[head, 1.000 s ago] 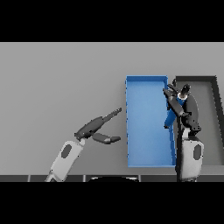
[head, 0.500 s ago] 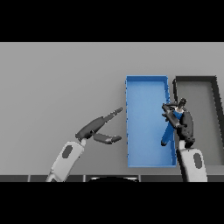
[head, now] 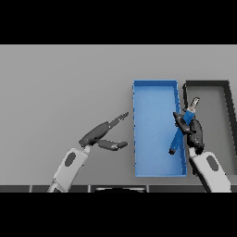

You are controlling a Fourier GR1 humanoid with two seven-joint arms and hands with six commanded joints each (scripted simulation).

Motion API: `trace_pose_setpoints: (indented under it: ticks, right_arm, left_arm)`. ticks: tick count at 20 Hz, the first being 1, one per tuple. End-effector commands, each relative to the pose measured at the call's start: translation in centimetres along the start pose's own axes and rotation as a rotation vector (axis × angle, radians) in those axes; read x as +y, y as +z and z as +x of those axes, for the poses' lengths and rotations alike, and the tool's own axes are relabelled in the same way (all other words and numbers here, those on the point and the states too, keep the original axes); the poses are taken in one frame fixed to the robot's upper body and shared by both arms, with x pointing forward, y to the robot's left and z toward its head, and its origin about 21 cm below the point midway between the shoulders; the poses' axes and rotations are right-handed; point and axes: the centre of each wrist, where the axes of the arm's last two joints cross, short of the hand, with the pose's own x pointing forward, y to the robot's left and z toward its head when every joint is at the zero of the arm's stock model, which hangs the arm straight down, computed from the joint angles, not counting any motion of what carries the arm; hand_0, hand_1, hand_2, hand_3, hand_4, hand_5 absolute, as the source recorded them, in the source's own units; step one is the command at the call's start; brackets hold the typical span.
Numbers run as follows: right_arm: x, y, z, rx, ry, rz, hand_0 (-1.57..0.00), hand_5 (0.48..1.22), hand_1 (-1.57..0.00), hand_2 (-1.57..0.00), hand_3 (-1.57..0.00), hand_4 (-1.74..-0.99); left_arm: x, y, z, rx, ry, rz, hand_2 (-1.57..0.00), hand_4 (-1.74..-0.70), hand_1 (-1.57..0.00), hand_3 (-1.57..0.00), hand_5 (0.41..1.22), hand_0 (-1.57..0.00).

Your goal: Pick up the blue pipe and place it into the blue bin.

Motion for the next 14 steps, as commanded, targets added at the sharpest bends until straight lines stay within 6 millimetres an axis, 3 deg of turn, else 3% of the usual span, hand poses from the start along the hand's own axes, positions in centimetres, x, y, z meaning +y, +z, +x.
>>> trace_pose_setpoints:
  ticks: [1, 6, 14]
  right_arm:
    - [-0.2, -0.1, -0.2, 0.026, 0.070, 0.005, -0.35, 1.010, -0.34, -0.32, -0.09, -1.279]
    - [0.7, 1.0, 0.5, 0.145, 0.296, 0.101, -0.12, 0.809, -0.11, -0.11, -0.03, -1.190]
    - [1.3, 1.2, 1.2, 0.159, 0.383, 0.142, -0.02, 0.714, -0.02, -0.02, 0.00, -1.084]
  left_arm:
    - [-0.2, 0.2, -0.1, 0.000, 0.002, -0.003, 0.00, -0.92, 0.00, 0.00, 0.494, 0.00]
    - [-0.6, 0.0, -0.2, -0.005, 0.009, -0.010, 0.00, -0.93, 0.00, 0.00, 0.496, 0.00]
    - [-0.7, 0.1, 0.0, -0.003, 0.005, -0.008, 0.00, -0.93, 0.00, 0.00, 0.495, 0.00]
